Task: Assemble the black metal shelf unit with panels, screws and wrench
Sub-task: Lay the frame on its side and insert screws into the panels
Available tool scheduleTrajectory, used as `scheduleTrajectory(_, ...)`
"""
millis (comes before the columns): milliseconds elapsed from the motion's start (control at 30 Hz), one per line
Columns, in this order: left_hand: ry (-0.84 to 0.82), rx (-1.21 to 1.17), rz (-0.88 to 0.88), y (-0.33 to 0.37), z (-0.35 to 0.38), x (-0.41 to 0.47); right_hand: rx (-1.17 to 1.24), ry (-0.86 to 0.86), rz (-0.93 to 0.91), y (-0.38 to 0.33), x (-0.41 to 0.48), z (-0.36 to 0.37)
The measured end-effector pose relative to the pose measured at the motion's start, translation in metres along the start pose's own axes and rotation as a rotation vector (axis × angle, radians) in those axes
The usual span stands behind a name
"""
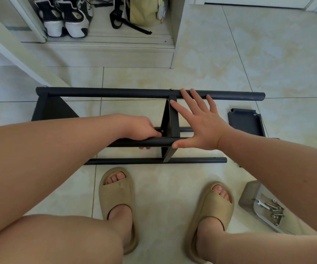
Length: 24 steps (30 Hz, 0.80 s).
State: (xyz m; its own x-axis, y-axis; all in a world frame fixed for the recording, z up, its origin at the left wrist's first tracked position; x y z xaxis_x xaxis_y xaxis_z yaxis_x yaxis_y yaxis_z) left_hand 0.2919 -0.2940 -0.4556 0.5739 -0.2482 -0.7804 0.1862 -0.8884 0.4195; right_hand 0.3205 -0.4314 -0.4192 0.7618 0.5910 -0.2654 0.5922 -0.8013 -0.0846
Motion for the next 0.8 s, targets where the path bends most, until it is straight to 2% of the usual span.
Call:
scheduleTrajectory(67,0.021,0.100,-0.065,-0.009,-0.004,-0.017,-0.003,-0.019,0.010,-0.003,-0.004,-0.001)
scheduleTrajectory(167,-0.060,0.129,-0.161,-0.017,-0.005,-0.042,0.017,-0.093,0.067,-0.006,-0.010,-0.006)
scheduleTrajectory(267,-0.053,0.281,-0.141,-0.011,-0.007,-0.055,0.070,-0.191,0.198,-0.009,-0.021,-0.012)
scheduleTrajectory(367,0.175,0.375,-0.112,0.000,-0.024,-0.056,0.131,-0.190,0.339,-0.009,-0.033,-0.020)
scheduleTrajectory(500,0.470,0.277,-0.097,0.006,-0.050,-0.060,0.096,-0.148,0.338,-0.014,-0.045,-0.025)
scheduleTrajectory(667,0.689,0.344,-0.072,0.011,-0.070,-0.063,0.110,-0.040,0.348,0.003,-0.045,-0.037)
scheduleTrajectory(800,0.813,0.279,-0.017,0.004,-0.085,-0.058,0.069,0.032,0.305,0.015,-0.025,-0.035)
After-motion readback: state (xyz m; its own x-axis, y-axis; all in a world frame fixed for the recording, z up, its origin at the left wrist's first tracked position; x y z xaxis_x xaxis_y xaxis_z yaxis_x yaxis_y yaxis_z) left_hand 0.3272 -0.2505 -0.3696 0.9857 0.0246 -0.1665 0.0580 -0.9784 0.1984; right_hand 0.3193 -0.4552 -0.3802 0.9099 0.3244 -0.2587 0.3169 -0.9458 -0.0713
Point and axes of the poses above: each hand's wrist, its own x-axis towards the middle knuckle, its own z-axis out of the palm, y = z × x, the point moved 10 cm from there along x, towards the middle knuckle, and after that the axes turned 1 degree about -z, right-handed, at the moved point
